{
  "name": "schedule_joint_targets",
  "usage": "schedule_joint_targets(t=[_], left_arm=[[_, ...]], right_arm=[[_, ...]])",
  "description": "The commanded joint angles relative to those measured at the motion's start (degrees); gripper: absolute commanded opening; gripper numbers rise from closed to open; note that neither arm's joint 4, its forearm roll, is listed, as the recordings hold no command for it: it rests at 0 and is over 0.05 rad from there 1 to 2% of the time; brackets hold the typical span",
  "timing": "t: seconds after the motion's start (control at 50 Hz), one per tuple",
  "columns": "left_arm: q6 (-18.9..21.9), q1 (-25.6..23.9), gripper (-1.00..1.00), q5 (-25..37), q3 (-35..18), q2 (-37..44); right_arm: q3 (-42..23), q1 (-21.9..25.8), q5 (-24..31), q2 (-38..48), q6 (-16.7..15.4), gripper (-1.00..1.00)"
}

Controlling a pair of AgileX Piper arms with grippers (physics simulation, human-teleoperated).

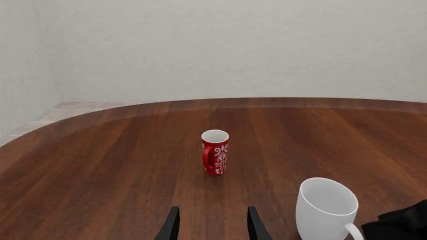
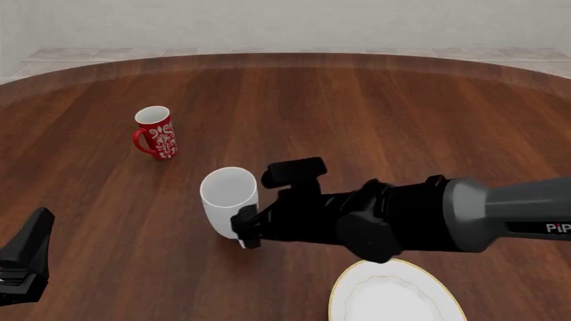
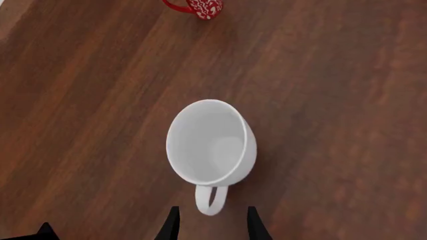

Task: Put the white mug on the plate.

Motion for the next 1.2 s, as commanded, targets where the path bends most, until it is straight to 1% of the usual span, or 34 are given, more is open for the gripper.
schedule_joint_targets(t=[0.02, 0.28, 0.52, 0.8, 0.92, 1.2], left_arm=[[-0.01, 0.01, 1.0, 0.0, 0.0, 0.0], [-0.01, 0.01, 1.0, 0.0, 0.0, -0.01], [0.0, -0.01, 1.0, 0.0, 0.0, 0.0], [-0.01, 0.01, 1.0, 0.0, 0.0, -0.01], [0.01, -0.01, 1.0, 0.0, 0.0, -0.01], [0.01, 0.0, 1.0, 0.0, 0.0, 0.0]], right_arm=[[-0.68, 0.34, -1.17, 1.95, 0.52, 1.0], [-1.3, 0.18, -2.37, 3.86, 0.78, 1.0], [-1.51, 0.49, -3.61, 5.63, 1.65, 1.0], [-1.65, 1.09, -5.78, 8.33, 3.12, 1.0], [-1.51, 1.6, -7.33, 10.48, 4.32, 1.0], [-1.75, 2.74, -8.67, 13.02, 5.67, 1.0]])
